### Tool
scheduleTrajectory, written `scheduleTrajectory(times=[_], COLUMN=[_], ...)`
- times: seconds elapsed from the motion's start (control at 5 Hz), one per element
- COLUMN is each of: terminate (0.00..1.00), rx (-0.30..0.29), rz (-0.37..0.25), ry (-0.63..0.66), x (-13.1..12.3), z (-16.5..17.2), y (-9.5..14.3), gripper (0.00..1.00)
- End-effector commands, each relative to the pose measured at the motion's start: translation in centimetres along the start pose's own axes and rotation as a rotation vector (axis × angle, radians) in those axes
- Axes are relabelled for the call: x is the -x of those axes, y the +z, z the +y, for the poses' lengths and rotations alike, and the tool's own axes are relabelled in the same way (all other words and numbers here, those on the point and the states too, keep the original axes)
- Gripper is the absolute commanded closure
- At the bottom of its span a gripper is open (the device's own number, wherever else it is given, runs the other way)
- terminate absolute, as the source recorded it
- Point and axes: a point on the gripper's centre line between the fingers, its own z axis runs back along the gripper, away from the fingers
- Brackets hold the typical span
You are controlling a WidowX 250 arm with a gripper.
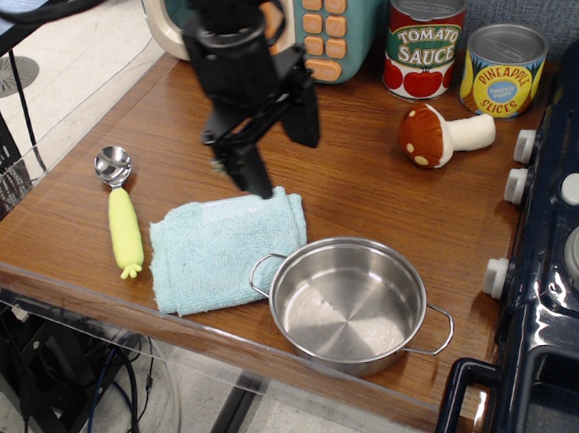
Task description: Grab the red and white object on the top right. Move it away and to the left and place beside the spoon with yellow spoon.
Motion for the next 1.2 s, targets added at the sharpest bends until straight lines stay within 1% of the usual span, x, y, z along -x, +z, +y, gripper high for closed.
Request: scheduleTrajectory(times=[0.0, 0.2, 0.4, 0.6, 0.8, 1.0], terminate=[0.0, 0.0, 0.0, 0.0, 0.0, 0.0], rx=[0.117, 0.158, 0.19, 0.177, 0.154, 0.094], rz=[0.01, -0.03, -0.046, -0.076, -0.082, -0.087], ry=[-0.111, -0.155, -0.197, -0.226, -0.251, -0.303], x=[3.1, 3.6, 3.7, 3.7, 4.5, 5.7], z=[-5.4, -7.7, -10.1, -11.7, -12.9, -13.5], y=[0.8, 0.4, -0.2, -1.2, -2.6, -4.0], gripper=[0.0, 0.0, 0.0, 0.0, 0.0, 0.0])
